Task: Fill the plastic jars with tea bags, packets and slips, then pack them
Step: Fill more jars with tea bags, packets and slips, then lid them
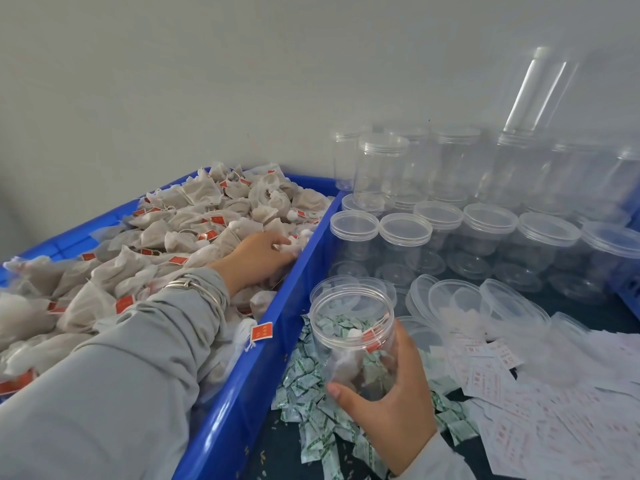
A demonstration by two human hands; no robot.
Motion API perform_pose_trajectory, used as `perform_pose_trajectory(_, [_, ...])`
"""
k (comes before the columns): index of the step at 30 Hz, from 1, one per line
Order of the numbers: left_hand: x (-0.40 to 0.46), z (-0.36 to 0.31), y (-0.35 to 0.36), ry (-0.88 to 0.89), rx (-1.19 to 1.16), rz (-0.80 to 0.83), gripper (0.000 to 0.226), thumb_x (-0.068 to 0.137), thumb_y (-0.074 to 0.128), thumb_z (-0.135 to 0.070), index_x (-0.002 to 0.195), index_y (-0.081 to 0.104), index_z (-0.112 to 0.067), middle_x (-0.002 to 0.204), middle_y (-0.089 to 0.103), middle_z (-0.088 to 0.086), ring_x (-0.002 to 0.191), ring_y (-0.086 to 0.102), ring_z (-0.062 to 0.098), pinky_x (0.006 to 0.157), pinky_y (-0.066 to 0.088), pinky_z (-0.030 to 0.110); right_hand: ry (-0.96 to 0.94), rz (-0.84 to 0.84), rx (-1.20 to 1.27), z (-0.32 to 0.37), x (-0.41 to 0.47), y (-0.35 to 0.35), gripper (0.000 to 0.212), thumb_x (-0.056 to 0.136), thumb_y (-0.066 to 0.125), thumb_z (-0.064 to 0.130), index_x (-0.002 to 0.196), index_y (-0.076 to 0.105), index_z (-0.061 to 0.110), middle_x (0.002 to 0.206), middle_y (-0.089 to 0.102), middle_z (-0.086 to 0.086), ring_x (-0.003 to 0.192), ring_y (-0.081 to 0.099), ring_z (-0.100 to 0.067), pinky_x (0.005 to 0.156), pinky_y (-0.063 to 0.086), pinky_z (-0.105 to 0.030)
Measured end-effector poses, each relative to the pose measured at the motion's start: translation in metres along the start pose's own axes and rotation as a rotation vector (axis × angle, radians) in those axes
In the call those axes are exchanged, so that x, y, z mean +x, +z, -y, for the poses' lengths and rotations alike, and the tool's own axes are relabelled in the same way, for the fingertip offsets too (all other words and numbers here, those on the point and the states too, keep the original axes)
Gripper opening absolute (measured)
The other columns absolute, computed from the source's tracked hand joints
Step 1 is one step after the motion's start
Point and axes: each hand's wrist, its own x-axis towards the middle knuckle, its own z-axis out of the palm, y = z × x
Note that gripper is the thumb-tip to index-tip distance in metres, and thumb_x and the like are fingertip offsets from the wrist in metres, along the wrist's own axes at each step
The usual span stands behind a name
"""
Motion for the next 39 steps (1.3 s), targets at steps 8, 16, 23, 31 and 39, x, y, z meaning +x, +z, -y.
perform_pose_trajectory(8, [-0.011, -0.025, -0.025, 0.078, -0.384, -0.129, 0.012, 0.084, 0.068, -0.026, 0.083, 0.056, -0.026, 0.079, 0.063, -0.003, 0.069, 0.056, 0.014, 0.062, 0.048, 0.026, 0.026, -0.022, -0.023, -0.001, -0.001, -0.001, 0.110, 0.042, 0.080, 0.058, 0.139, 0.030, 0.044, 0.125, 0.044, 0.031, 0.116, 0.042, 0.013, 0.084, 0.039, -0.001])
perform_pose_trajectory(16, [-0.065, -0.075, -0.022, 0.392, -0.716, 0.384, 0.015, 0.070, 0.066, -0.012, 0.066, 0.068, -0.027, 0.066, 0.060, -0.004, 0.061, 0.057, 0.008, 0.054, 0.046, 0.017, 0.015, -0.014, 0.005, -0.001, 0.000, 0.001, 0.107, 0.044, 0.082, 0.050, 0.138, 0.033, 0.042, 0.126, 0.046, 0.026, 0.118, 0.045, 0.009, 0.084, 0.038, 0.001])
perform_pose_trajectory(23, [-0.082, -0.084, -0.003, 0.505, -0.213, 0.496, 0.005, 0.075, 0.070, -0.024, 0.075, 0.065, -0.026, 0.074, 0.067, 0.004, 0.066, 0.056, 0.007, 0.069, 0.049, 0.026, -0.017, -0.068, 0.037, 0.003, 0.000, 0.002, 0.105, 0.044, 0.083, 0.042, 0.138, 0.036, 0.033, 0.124, 0.048, 0.014, 0.107, 0.050, 0.010, 0.071, 0.042, 0.001])
perform_pose_trajectory(31, [-0.077, -0.079, -0.005, 0.470, -0.036, 0.382, 0.005, 0.083, 0.068, -0.028, 0.080, 0.066, -0.023, 0.066, 0.068, -0.006, 0.057, 0.057, -0.001, 0.059, 0.044, 0.010, 0.002, -0.056, 0.020, 0.000, 0.000, 0.003, 0.107, 0.045, 0.083, 0.047, 0.139, 0.034, 0.035, 0.129, 0.048, 0.012, 0.120, 0.049, -0.002, 0.093, 0.046, -0.016])
perform_pose_trajectory(39, [-0.031, -0.045, -0.029, 0.208, -0.018, -0.213, 0.012, 0.086, 0.062, -0.026, 0.074, 0.063, -0.027, 0.067, 0.066, -0.008, 0.063, 0.057, 0.010, 0.057, 0.043, 0.021, 0.002, -0.033, 0.047, 0.003, -0.001, 0.002, 0.101, 0.050, 0.086, 0.036, 0.138, 0.037, 0.031, 0.124, 0.050, 0.012, 0.115, 0.053, -0.001, 0.088, 0.050, -0.015])
